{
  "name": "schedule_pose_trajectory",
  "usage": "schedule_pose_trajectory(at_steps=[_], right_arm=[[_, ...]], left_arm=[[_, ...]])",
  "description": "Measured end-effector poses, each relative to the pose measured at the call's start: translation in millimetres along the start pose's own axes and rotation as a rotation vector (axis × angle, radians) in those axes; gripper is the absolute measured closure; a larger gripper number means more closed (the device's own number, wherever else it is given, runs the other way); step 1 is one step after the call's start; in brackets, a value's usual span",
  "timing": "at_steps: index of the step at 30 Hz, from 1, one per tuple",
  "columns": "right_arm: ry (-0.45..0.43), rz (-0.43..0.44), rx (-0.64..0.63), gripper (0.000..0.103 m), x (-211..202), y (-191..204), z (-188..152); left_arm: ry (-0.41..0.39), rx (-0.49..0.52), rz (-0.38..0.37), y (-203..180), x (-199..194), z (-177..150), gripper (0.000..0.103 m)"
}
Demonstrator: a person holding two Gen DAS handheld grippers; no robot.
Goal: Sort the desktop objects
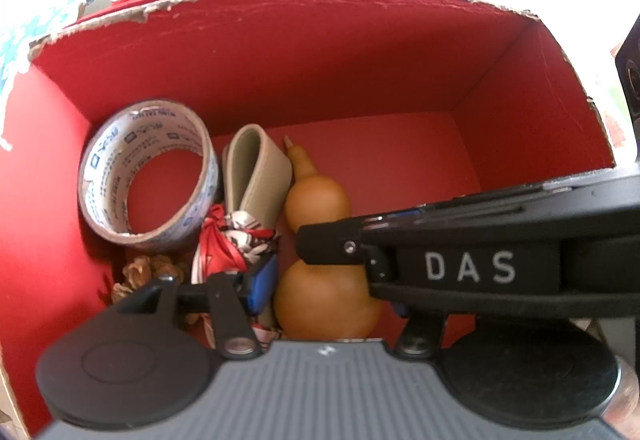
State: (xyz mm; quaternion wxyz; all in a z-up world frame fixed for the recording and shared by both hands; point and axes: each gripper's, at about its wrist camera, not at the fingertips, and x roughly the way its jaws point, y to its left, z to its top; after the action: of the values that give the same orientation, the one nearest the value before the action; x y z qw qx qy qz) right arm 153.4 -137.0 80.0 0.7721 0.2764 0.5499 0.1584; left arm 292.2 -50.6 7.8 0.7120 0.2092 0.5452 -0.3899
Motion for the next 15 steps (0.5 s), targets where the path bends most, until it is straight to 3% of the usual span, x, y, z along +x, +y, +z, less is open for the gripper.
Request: schedule_pose_trajectory(at_steps=[15], right_arm=[[-0.016, 0.004, -0.025, 0.081, -2.3, 2.8, -0.7]], left_arm=[[-0.001, 0.000, 0.005, -0.6, 1.7, 0.7, 0.042]])
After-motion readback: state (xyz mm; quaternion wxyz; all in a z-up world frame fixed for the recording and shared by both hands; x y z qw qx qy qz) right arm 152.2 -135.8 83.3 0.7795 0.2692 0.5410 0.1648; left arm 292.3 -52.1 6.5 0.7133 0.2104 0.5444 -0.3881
